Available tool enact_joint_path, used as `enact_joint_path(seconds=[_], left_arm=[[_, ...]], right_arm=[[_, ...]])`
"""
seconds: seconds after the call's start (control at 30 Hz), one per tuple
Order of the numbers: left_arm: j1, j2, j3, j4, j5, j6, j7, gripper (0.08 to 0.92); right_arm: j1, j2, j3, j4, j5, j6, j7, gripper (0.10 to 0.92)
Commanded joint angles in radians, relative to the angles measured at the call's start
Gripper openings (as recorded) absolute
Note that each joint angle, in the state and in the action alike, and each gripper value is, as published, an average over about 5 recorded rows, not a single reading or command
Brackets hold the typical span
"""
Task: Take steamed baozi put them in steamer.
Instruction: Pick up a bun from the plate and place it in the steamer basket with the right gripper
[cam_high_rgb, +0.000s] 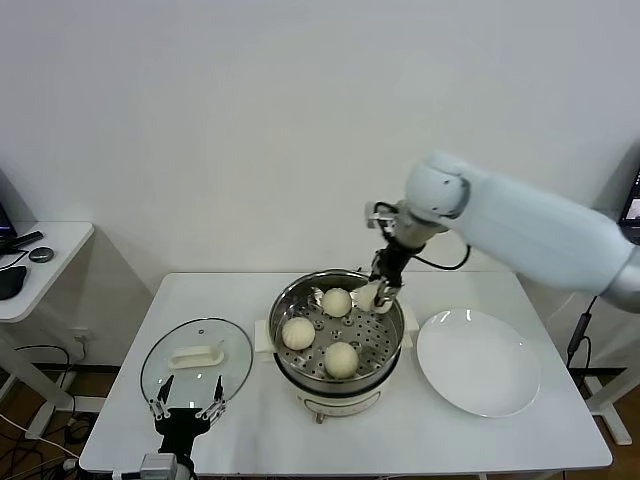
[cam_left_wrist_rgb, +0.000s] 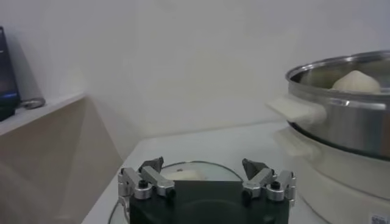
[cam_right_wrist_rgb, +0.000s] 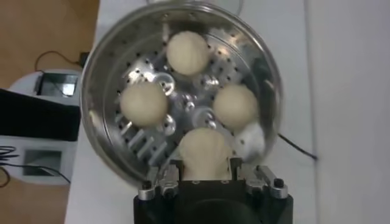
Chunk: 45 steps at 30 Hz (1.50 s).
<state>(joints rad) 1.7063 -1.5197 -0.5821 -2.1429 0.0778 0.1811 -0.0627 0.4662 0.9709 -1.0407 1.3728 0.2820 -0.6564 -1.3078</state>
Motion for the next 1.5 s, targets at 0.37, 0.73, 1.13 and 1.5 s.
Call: enact_joint_path(seconds=[0.37, 0.73, 1.13, 1.5], left_arm=[[-0.017, 0.003, -0.006, 0.004, -0.019, 0.003, 0.004, 0.823], [-0.029, 0.003, -0.013, 0.019, -0.024, 0.006, 0.007, 0.823], [-0.029, -0.003, -0.011, 0.019, -0.023, 0.006, 0.008, 0.823], [-0.023, -0.014, -0.020, -0.006, -0.025, 0.008, 0.009, 0.823]], right_arm=[[-0.113, 0.138, -0.050, -0.120, -0.147, -0.068, 0.043, 0.467], [-0.118, 0.145, -0.043, -0.136, -0.182, -0.057, 0.031, 0.470], [-0.114, 0.106, -0.015, -0.107, -0.167, -0.062, 0.037, 0.663], [-0.135, -0.086, 0.294, 0.016, -0.054, -0.010, 0.103, 0.822]])
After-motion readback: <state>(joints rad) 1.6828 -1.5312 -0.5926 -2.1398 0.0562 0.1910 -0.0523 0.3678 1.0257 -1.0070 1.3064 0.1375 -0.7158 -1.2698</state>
